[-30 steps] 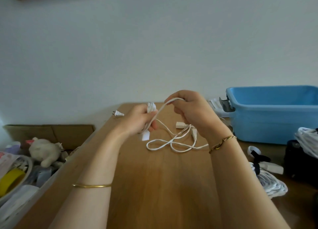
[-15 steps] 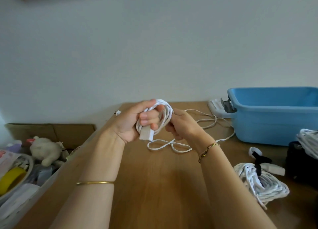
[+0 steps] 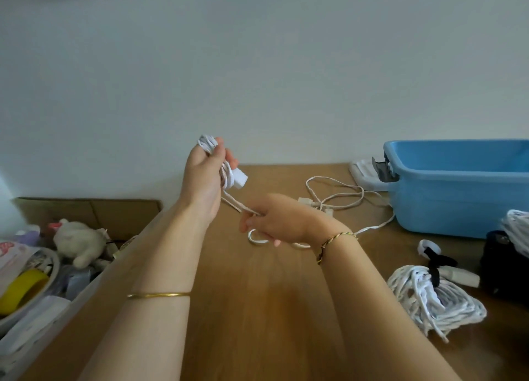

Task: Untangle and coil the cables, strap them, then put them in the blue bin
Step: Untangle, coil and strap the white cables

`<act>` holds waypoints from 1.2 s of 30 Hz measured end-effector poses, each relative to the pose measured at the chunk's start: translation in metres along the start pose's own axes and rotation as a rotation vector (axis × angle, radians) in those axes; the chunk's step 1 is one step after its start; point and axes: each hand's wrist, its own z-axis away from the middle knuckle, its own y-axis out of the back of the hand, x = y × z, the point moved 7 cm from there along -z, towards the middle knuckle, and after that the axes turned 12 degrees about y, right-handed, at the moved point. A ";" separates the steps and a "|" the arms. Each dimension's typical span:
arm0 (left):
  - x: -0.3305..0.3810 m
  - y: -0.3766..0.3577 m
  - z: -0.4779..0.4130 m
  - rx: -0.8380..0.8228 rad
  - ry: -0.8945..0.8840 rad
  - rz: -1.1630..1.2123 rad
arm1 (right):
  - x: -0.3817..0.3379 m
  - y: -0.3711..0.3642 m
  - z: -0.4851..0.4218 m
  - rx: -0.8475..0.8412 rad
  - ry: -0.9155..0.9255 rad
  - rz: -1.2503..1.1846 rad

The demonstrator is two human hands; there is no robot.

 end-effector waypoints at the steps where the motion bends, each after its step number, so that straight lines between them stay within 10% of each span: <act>1: 0.000 0.001 0.000 0.023 -0.022 -0.121 | -0.002 0.010 0.000 0.077 0.026 0.006; 8: -0.017 -0.020 0.009 -0.143 0.003 -0.743 | 0.011 0.065 0.019 0.587 0.113 -0.020; 18: -0.011 -0.048 0.037 -0.559 0.271 -0.300 | 0.025 0.080 0.036 0.919 0.170 -0.059; 28: 0.005 -0.032 0.017 -0.438 0.387 0.675 | 0.027 0.023 0.000 0.493 0.048 -0.083; 36: 0.008 0.005 -0.001 0.002 -0.072 0.222 | 0.000 -0.005 -0.012 0.168 0.086 -0.047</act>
